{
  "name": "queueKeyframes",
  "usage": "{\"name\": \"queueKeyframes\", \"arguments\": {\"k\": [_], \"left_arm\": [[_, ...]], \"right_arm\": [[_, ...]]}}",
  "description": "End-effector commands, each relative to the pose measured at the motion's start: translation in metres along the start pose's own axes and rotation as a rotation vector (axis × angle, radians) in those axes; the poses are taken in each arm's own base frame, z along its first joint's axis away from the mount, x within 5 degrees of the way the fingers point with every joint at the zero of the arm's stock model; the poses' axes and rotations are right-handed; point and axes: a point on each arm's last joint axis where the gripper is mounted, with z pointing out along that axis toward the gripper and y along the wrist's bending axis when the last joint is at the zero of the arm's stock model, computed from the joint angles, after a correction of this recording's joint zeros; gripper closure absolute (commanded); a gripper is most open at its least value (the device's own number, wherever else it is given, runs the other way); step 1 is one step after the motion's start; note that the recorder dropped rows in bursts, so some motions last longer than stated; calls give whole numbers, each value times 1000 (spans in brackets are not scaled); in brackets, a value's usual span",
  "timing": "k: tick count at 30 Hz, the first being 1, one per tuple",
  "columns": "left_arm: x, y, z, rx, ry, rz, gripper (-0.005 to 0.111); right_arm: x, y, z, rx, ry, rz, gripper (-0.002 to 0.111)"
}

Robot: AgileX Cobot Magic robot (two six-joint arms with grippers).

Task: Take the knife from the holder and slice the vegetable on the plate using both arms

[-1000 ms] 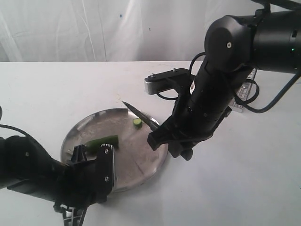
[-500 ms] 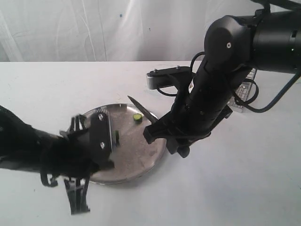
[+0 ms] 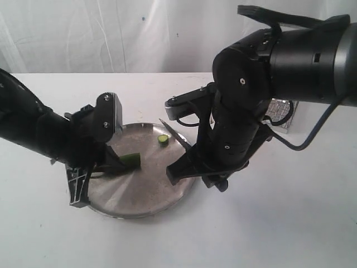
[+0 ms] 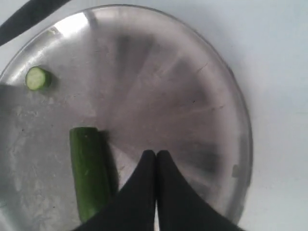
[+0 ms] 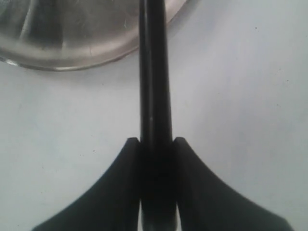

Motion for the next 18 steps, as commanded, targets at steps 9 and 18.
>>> {"name": "queueKeyframes", "arguments": {"k": [9, 18], "left_arm": [[31, 17, 48, -78, 133, 78, 40], [40, 26, 62, -126, 176, 57, 52]], "right_arm": [[-10, -1, -2, 7, -107, -48, 108], [-10, -1, -2, 3, -102, -49, 108]]}}
